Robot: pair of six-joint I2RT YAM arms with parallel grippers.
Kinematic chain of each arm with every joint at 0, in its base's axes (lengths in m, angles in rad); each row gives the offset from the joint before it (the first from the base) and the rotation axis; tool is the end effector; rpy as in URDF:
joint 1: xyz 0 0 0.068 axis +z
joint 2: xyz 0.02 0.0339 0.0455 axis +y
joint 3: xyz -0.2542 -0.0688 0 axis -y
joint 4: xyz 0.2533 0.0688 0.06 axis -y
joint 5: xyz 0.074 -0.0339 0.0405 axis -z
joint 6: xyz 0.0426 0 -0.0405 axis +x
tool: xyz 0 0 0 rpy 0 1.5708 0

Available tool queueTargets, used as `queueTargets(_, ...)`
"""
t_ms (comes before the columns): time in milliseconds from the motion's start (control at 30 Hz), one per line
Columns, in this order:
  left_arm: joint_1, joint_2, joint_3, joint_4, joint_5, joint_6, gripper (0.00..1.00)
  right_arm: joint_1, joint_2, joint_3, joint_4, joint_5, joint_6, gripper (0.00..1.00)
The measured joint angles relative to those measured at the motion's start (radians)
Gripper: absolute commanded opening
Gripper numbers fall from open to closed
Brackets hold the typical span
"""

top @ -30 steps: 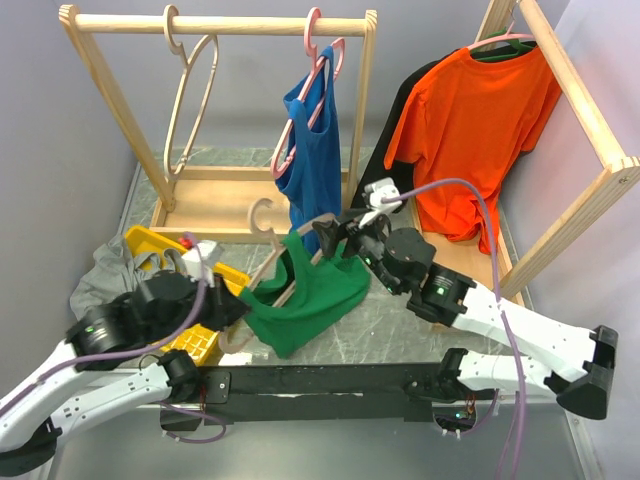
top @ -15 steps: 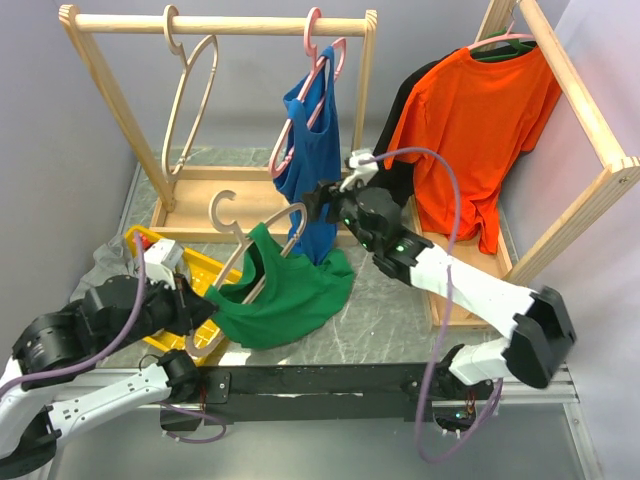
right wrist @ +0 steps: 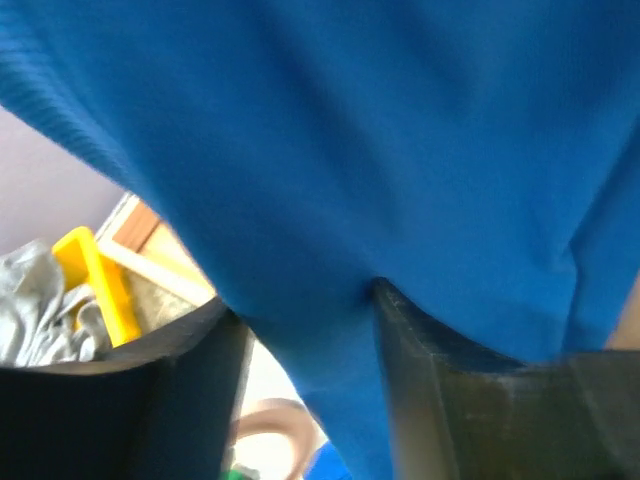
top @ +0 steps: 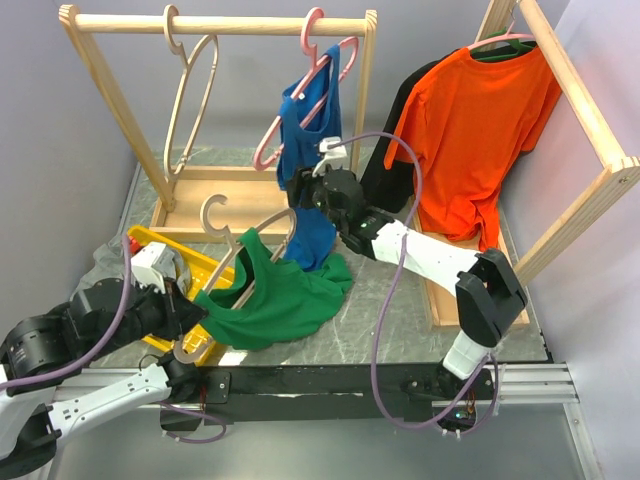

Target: Place the tank top on the hanger

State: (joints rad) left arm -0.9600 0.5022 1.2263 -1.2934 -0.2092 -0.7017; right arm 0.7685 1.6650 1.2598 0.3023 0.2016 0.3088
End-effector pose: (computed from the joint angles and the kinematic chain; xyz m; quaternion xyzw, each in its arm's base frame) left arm 0.0328 -0.0315 0.3863 0.0627 0.8716 -0.2909 0.3896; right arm 0.3046 0.2826 0.3100 -0.1027 0.7347 0.2777 0.6104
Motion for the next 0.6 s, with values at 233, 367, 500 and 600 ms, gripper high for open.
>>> queueTargets(233, 0.0, -0.003, 0.035, -0.025, -0.027, -0.002, 0.01, -0.074, -0.043, -0.073, 0.012, 0.045, 0.077, 0.07)
queueTargets(367, 0.0, -0.003, 0.048, -0.025, -0.06, -0.003, 0.01, -0.077, -0.102, -0.114, 0.007, 0.058, 0.091, 0.02)
queueTargets(500, 0.0, 0.013, 0.075, -0.023, -0.116, -0.002, 0.01, -0.076, -0.165, -0.147, 0.003, 0.072, 0.094, 0.01)
queueTargets(600, 0.0, 0.066, 0.116, -0.012, -0.173, 0.004, 0.01, -0.076, -0.209, -0.179, -0.001, 0.09, 0.095, 0.0)
